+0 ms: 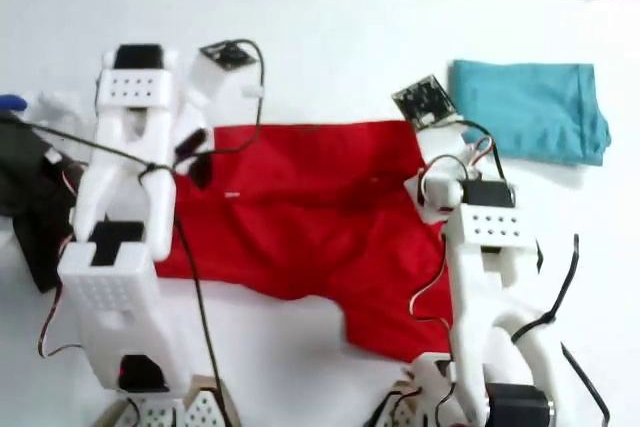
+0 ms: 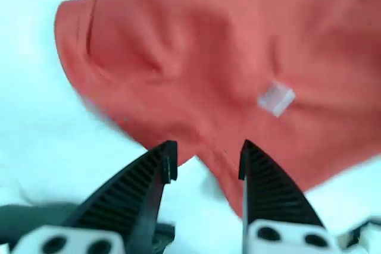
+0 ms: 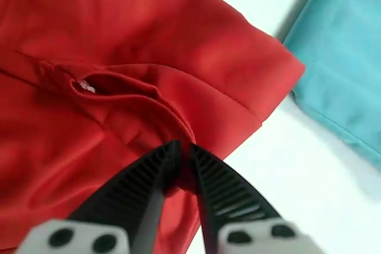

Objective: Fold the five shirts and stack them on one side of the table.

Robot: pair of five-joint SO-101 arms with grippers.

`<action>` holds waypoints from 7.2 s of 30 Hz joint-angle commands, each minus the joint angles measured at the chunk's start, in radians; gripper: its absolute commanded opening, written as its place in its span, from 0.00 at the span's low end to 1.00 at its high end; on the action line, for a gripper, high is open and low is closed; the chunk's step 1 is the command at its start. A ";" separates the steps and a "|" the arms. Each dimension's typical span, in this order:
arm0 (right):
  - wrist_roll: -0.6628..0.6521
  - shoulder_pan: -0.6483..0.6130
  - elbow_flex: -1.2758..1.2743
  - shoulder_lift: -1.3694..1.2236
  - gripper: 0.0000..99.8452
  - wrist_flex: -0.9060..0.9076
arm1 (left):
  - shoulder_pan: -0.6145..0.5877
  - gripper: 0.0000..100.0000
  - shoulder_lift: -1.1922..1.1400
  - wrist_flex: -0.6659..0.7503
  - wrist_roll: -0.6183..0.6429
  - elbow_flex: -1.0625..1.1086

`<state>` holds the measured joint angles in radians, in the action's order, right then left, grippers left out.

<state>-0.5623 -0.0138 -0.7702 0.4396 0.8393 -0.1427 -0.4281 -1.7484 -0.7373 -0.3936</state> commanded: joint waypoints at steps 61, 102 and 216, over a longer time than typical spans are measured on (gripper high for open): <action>-0.011 -0.002 0.005 0.047 0.02 -0.016 | -0.087 0.03 0.083 0.215 0.310 0.240; -0.005 0.002 0.005 0.047 0.02 -0.010 | -0.080 0.02 -0.026 0.322 0.290 0.245; 0.002 0.153 1.263 0.679 0.02 0.163 | -0.003 0.03 1.293 -0.028 0.450 -0.174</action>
<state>-0.5501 0.1304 0.4849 1.1607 1.0188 -0.1519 0.8623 -1.7683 -0.2984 -0.5531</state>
